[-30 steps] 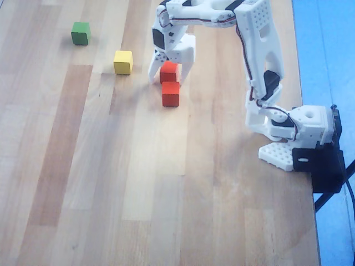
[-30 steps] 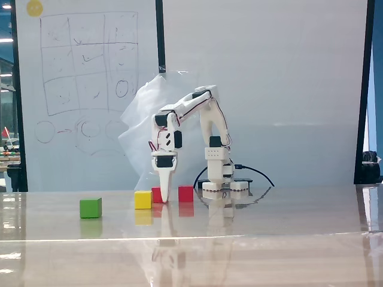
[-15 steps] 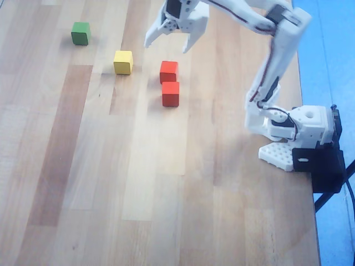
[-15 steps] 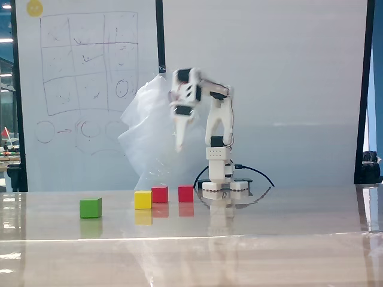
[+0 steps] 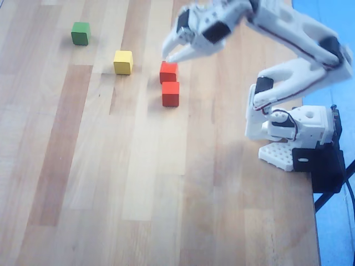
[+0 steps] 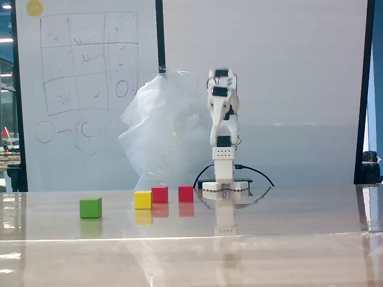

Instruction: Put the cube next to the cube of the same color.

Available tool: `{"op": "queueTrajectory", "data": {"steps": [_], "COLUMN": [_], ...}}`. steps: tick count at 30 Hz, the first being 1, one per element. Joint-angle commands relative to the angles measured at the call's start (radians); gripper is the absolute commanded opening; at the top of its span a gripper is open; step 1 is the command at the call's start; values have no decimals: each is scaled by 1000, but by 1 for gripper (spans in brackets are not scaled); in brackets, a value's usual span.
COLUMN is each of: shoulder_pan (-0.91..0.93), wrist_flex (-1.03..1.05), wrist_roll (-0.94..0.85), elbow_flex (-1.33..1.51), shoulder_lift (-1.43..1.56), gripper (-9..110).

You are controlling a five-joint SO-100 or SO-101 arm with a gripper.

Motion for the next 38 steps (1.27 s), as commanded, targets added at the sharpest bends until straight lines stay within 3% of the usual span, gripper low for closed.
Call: {"op": "queueTrajectory", "data": {"steps": [1, 11, 20, 38], "shoulder_pan": [-9, -17, -20, -20], "wrist_flex": [-187, -216, -112, -110], "wrist_roll": [-20, -238, -249, -247], "elbow_flex": [416, 887, 885, 882], "shoulder_lift": [310, 755, 799, 796], "gripper": [0, 0, 0, 0]}}
